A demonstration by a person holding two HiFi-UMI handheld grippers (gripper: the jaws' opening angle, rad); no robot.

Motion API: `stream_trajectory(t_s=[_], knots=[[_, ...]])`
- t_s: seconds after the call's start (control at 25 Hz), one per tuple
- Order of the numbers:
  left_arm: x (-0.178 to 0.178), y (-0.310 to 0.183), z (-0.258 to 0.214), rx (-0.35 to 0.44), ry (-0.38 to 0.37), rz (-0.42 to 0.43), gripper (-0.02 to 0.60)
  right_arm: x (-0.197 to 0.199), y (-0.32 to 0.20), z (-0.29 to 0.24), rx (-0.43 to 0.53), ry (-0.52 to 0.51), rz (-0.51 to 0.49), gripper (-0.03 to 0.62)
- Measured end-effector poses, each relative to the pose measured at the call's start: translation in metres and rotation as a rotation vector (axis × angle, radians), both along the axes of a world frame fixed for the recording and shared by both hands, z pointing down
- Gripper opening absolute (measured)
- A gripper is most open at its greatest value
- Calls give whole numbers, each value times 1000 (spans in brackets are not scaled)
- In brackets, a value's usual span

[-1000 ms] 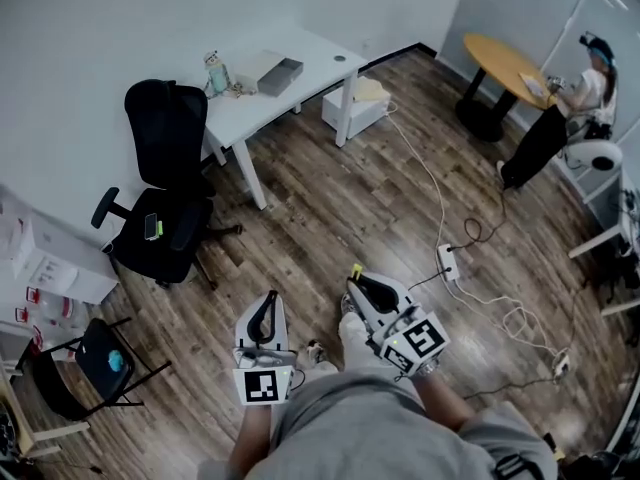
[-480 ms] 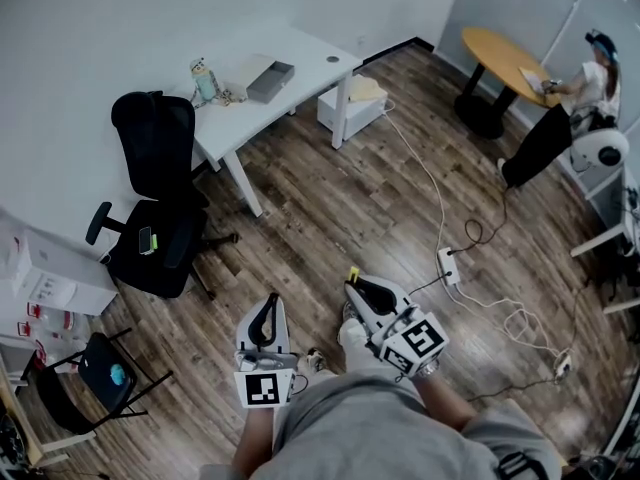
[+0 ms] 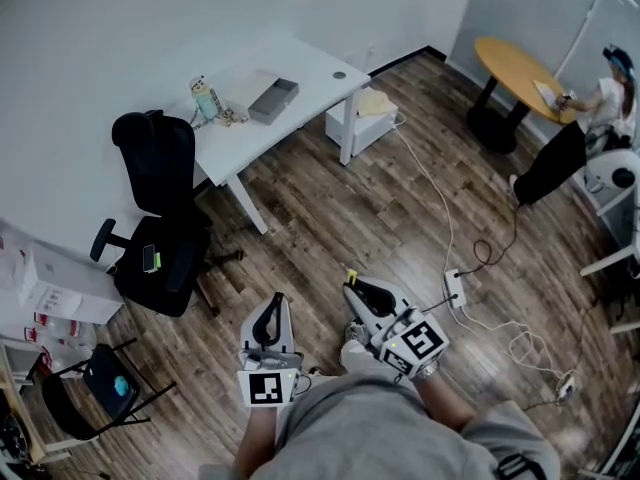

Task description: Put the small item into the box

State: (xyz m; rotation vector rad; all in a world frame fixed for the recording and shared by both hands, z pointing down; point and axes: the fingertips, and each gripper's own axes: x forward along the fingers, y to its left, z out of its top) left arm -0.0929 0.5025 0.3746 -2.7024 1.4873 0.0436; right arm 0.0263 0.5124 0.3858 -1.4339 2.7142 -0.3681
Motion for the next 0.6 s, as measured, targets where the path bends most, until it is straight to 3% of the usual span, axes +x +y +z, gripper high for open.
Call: stream_trajectory(t_s=[0.32,0.6], knots=[[35,-42,2,-34,15,-40,37,38,-44,0,5,-9,-27,67],[64,-71,5,-16,33,-68,37,71,-75,8,-8,10,-39,67]])
